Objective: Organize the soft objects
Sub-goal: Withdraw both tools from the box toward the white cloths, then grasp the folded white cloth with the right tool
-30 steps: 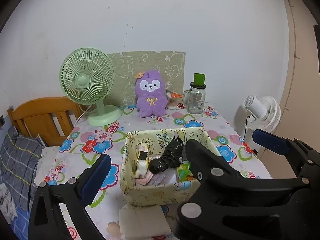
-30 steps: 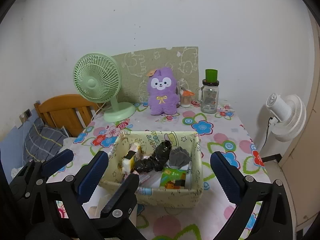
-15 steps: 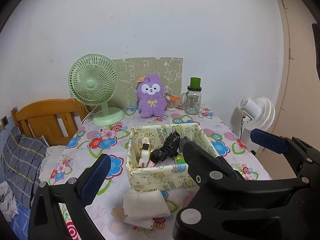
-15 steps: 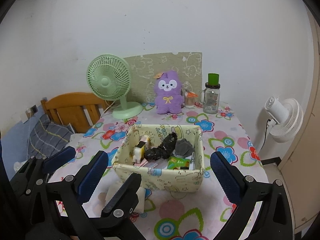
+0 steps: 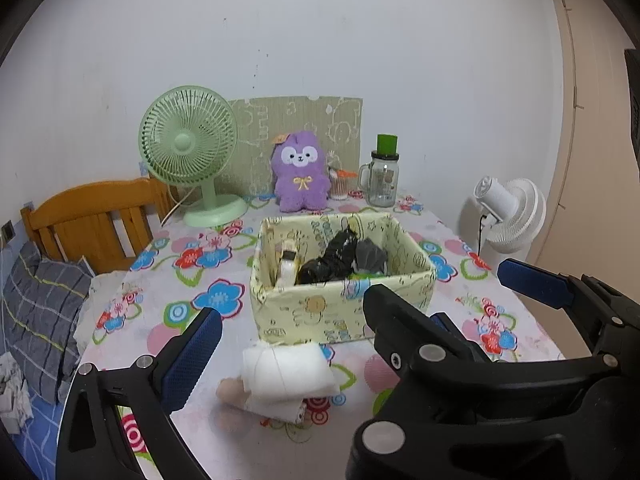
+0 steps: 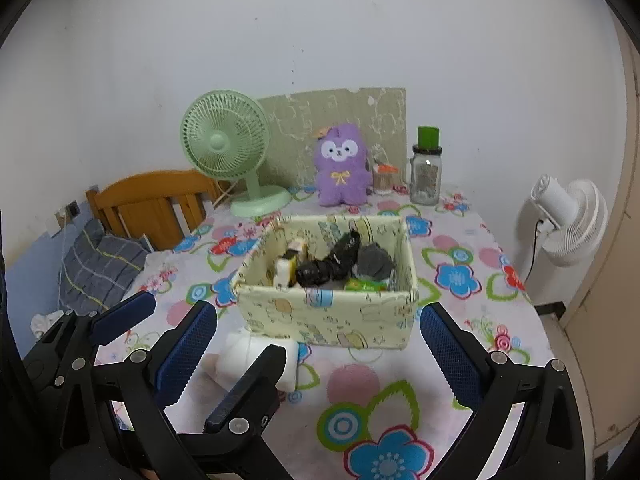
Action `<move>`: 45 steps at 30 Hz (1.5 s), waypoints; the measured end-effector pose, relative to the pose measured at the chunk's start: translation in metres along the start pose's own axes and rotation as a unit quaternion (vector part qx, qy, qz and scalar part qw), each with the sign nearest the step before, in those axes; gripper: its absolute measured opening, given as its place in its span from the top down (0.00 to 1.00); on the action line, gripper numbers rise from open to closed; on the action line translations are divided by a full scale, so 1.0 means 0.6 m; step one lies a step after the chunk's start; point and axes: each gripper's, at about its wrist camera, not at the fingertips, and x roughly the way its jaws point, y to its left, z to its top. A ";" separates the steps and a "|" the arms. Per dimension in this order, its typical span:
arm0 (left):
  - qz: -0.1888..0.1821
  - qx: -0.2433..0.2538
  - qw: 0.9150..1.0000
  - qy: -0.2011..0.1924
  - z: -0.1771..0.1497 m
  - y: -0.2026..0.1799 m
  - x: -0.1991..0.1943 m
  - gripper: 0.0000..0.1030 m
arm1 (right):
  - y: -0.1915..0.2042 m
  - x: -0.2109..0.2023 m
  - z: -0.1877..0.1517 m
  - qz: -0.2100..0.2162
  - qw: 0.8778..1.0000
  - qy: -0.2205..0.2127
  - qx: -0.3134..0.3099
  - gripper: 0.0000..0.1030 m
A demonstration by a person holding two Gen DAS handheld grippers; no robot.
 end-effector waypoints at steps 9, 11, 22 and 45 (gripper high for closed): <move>-0.004 0.000 1.000 0.011 -0.039 0.008 0.020 0.00 | 0.005 0.025 -0.038 -0.001 1.000 0.010 -0.001 0.00; -0.004 0.000 1.000 0.016 -0.048 0.012 0.029 0.00 | 0.006 0.036 -0.048 0.000 1.000 0.015 -0.001 0.00; 0.011 -0.004 0.999 0.049 -0.083 0.037 0.070 0.00 | 0.018 0.099 -0.080 0.013 0.999 0.052 0.003 0.00; 0.024 -0.022 0.993 0.117 -0.132 0.119 0.152 0.00 | 0.077 0.223 -0.112 0.032 0.992 0.119 -0.018 0.00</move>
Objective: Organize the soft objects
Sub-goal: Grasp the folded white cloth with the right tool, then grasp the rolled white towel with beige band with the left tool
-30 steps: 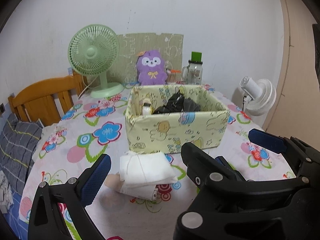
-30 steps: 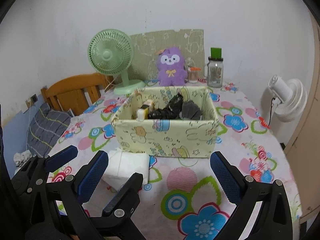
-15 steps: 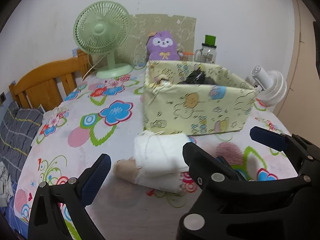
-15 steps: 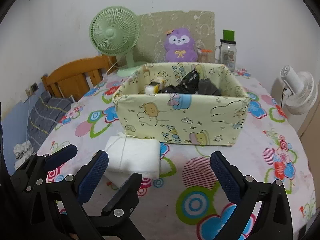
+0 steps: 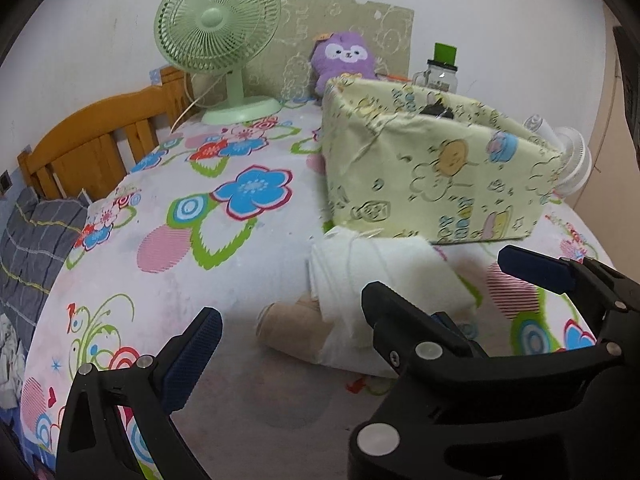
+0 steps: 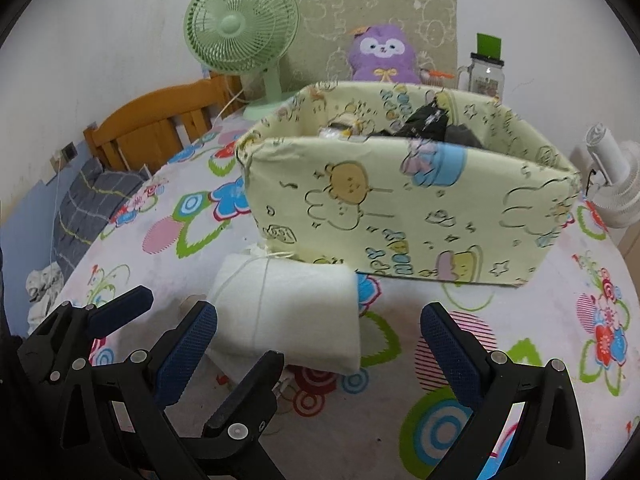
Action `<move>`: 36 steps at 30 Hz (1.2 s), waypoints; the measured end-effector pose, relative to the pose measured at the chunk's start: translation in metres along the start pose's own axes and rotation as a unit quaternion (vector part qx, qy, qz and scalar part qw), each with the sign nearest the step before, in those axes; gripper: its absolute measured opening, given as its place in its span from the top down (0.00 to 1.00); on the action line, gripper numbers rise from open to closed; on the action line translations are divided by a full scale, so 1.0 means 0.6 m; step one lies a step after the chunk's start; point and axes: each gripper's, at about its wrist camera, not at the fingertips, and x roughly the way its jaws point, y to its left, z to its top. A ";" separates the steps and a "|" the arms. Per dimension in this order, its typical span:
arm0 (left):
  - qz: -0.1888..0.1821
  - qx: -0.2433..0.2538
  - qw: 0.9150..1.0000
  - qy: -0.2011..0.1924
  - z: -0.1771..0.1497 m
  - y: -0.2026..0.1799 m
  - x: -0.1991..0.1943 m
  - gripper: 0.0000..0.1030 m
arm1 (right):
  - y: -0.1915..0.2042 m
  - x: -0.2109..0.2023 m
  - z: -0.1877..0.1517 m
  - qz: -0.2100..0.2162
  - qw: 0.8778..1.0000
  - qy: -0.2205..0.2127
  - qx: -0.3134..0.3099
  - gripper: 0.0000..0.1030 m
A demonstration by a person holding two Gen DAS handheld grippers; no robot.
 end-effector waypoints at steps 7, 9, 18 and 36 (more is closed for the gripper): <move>0.003 -0.010 1.000 0.012 -0.002 0.010 0.013 0.00 | 0.002 0.021 -0.001 0.030 0.999 0.017 -0.002 0.20; 0.007 -0.007 1.000 0.015 -0.003 0.008 0.016 0.01 | -0.003 0.026 -0.004 0.049 0.998 0.028 0.009 0.33; 0.013 0.010 1.000 0.019 -0.011 -0.012 0.011 0.02 | -0.013 0.017 -0.013 0.032 0.999 0.023 0.006 0.74; 0.008 0.019 1.000 0.008 -0.013 -0.049 -0.011 0.02 | -0.075 -0.050 -0.025 -0.008 0.998 -0.017 0.054 0.81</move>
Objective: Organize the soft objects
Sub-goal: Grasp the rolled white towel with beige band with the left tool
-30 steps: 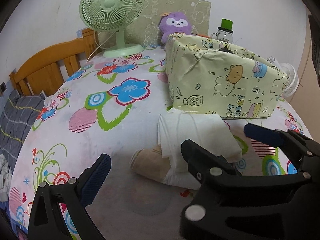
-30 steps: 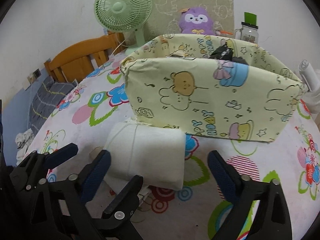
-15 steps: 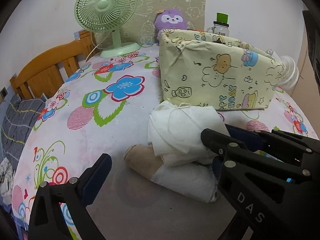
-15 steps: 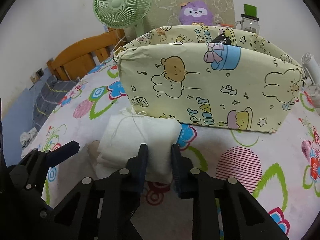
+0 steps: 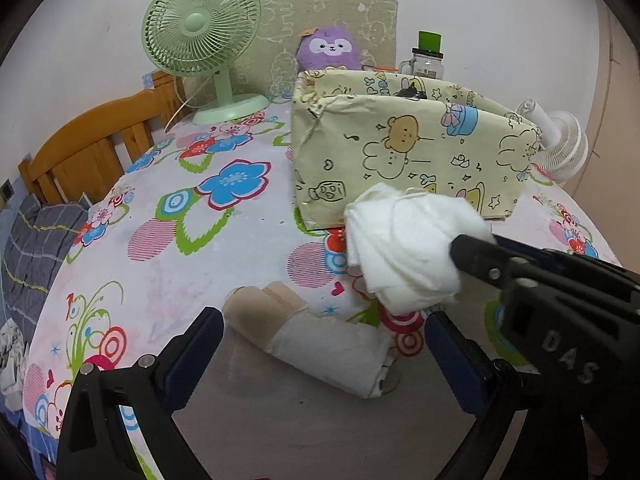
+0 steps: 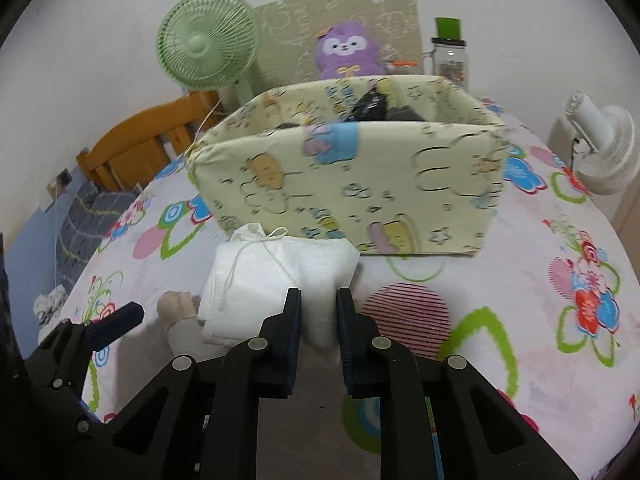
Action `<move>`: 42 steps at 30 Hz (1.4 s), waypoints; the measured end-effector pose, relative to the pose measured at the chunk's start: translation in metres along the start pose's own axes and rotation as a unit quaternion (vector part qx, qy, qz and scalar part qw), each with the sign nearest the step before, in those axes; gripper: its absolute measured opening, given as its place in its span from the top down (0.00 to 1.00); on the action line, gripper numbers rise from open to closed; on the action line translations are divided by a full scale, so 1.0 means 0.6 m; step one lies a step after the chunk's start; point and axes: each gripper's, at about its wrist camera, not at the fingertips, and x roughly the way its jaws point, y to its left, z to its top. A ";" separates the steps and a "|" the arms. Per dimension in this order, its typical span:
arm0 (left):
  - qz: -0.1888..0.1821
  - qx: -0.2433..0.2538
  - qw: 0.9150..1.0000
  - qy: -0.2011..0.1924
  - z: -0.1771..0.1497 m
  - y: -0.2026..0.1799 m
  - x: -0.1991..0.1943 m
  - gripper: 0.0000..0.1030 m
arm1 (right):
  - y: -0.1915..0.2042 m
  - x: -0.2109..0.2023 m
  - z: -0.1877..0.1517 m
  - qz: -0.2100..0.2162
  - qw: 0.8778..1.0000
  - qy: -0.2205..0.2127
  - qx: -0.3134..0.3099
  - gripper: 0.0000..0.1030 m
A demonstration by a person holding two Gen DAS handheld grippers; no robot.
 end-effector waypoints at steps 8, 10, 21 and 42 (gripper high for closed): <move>0.003 0.011 1.000 0.007 0.008 -0.015 0.021 0.03 | -0.029 -0.007 -0.003 -0.022 1.000 -0.002 0.017 0.81; 0.002 0.008 1.000 0.013 0.004 -0.013 0.028 0.07 | -0.036 -0.004 -0.005 -0.025 0.999 0.002 0.021 0.81; 0.012 -0.021 1.000 0.006 -0.016 0.002 0.013 0.32 | -0.024 0.009 -0.012 -0.011 1.000 0.015 0.019 0.81; -0.021 -0.037 0.999 0.006 -0.025 -0.002 -0.003 0.67 | -0.001 -0.002 -0.023 0.001 1.000 0.019 0.005 0.81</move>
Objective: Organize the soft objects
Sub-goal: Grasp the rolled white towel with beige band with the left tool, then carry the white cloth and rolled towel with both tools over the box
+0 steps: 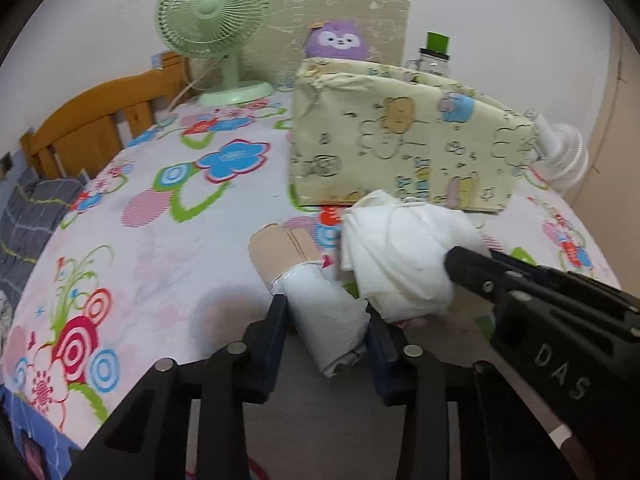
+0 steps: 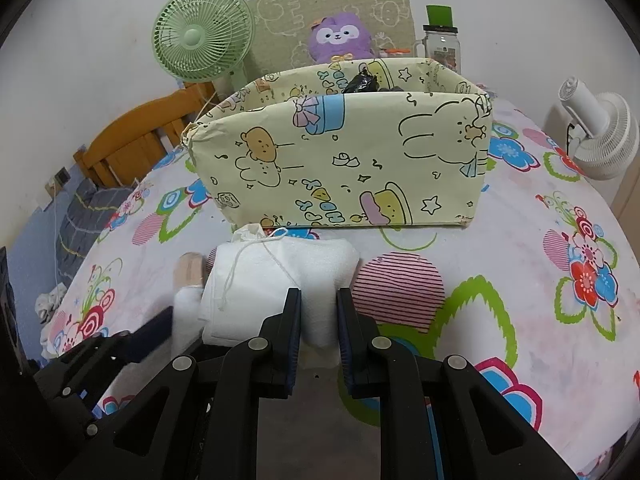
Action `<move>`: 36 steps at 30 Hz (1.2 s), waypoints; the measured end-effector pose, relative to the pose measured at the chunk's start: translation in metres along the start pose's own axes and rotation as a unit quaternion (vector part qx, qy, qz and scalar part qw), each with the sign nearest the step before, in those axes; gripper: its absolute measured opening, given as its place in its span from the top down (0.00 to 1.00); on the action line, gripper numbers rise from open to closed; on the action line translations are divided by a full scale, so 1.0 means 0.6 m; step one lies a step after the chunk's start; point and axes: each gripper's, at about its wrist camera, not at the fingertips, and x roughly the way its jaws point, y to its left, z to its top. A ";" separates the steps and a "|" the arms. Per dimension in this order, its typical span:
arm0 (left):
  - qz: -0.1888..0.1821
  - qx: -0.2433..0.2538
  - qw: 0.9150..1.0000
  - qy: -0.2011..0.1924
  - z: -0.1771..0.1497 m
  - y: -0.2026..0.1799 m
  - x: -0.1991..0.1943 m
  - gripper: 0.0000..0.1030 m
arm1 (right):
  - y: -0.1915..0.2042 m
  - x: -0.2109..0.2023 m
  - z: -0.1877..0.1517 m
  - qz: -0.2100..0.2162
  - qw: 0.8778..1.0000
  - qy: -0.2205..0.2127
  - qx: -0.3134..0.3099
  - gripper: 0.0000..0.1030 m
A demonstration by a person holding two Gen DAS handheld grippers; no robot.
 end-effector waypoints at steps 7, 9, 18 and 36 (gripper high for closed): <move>-0.008 0.019 1.000 -0.020 0.010 -0.029 -0.016 0.73 | -0.011 -0.015 0.002 -0.010 1.000 -0.007 0.005 0.81; -0.010 0.020 0.999 -0.025 0.013 -0.034 -0.020 0.73 | -0.014 -0.024 0.002 -0.012 1.000 -0.012 0.007 0.81; -0.019 0.032 0.998 -0.051 0.024 -0.059 -0.055 0.73 | -0.025 -0.071 0.007 -0.024 0.999 -0.038 0.008 0.81; -0.030 0.052 0.992 -0.110 0.061 -0.100 -0.158 0.73 | -0.031 -0.191 0.038 -0.030 0.994 -0.102 0.010 0.81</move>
